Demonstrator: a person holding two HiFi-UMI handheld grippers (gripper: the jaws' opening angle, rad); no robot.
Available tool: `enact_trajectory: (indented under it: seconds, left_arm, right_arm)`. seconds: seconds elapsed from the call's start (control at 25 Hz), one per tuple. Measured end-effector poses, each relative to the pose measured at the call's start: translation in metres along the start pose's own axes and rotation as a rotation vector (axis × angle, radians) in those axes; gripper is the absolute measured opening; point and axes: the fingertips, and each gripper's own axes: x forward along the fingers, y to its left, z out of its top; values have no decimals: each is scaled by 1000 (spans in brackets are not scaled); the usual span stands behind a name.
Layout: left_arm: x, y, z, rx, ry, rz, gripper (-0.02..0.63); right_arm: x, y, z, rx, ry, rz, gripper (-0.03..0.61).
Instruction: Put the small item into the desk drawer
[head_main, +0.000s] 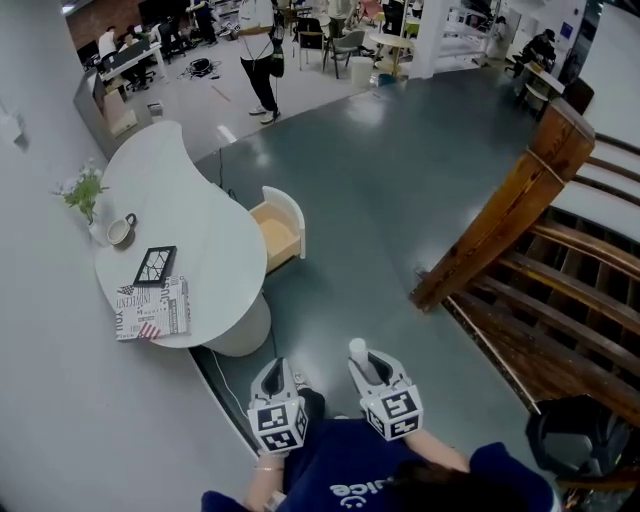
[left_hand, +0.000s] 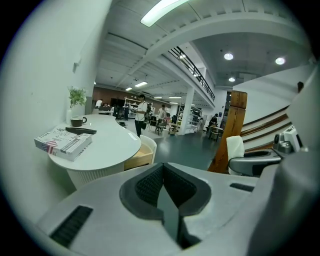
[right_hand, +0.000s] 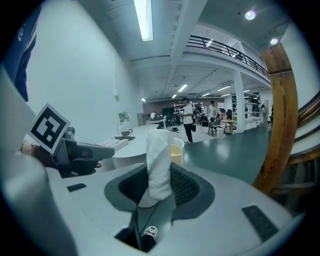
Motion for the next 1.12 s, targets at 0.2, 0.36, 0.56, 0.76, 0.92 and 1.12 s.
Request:
enact_trajectory:
  seconds: [0.2,0.36,0.56,0.76,0.92,1.12]
  left_arm:
    - [38,34,23,4,4,-18,5]
    - [67,59,44,9,-9,-29,5]
    - [96,85,65,38,-9,-67,5]
    - [118,99,75,63,9,-100,5]
    - [126,100,78,59,20,-125,5]
    - [136,108,88,49,9,-126,5]
  right_arm:
    - [52,-5,14,26,12,-5,138]
    - [89,-3,30,18,30,-14,138]
    - [127,-3,47,21,23,-46,138]
    - [153,-3,55,51,15,-72,138]
    - [163,-6,63,57,22,-75,138]
    - [176,-8,73,70,14,-70,138]
